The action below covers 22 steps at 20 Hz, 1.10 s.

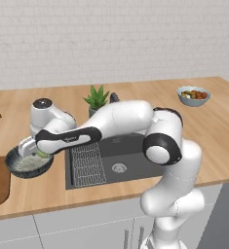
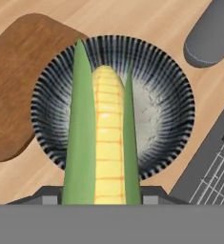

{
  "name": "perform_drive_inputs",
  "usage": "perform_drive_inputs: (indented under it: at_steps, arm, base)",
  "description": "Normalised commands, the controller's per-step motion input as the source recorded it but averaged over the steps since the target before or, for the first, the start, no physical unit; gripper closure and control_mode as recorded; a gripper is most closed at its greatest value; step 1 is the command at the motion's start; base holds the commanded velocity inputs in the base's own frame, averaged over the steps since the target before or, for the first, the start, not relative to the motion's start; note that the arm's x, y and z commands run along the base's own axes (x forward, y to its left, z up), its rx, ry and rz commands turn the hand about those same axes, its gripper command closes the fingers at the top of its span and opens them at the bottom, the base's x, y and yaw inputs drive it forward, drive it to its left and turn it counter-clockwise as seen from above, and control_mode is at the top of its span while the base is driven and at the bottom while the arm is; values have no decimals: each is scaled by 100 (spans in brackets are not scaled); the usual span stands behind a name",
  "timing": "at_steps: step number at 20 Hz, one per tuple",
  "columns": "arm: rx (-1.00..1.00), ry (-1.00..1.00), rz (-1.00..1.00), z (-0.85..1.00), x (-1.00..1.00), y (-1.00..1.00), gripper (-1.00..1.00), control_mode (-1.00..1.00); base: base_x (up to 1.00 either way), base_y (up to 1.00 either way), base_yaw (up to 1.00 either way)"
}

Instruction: Pick the corn from the sink and place it in the bowl. Then pick the bowl and place it in the microwave. Then close the microwave door and press the start button.

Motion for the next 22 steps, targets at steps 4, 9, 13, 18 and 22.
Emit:
perform_drive_inputs:
  at_steps: [4,9,13,18,22]
  arm:
    - [0,10,-1,-31,16,2,100,-100]
    - [-1,6,-2,-30,22,4,100,-100]
    - [-4,0,-2,-11,24,20,100,-100]
    - [-3,0,-2,-20,11,12,100,-100]
    - [-3,0,-2,-33,8,4,100,-100]
  base:
    - [0,0,0]
    - [0,0,0]
    - [0,0,0]
    - [0,0,0]
    - [0,0,0]
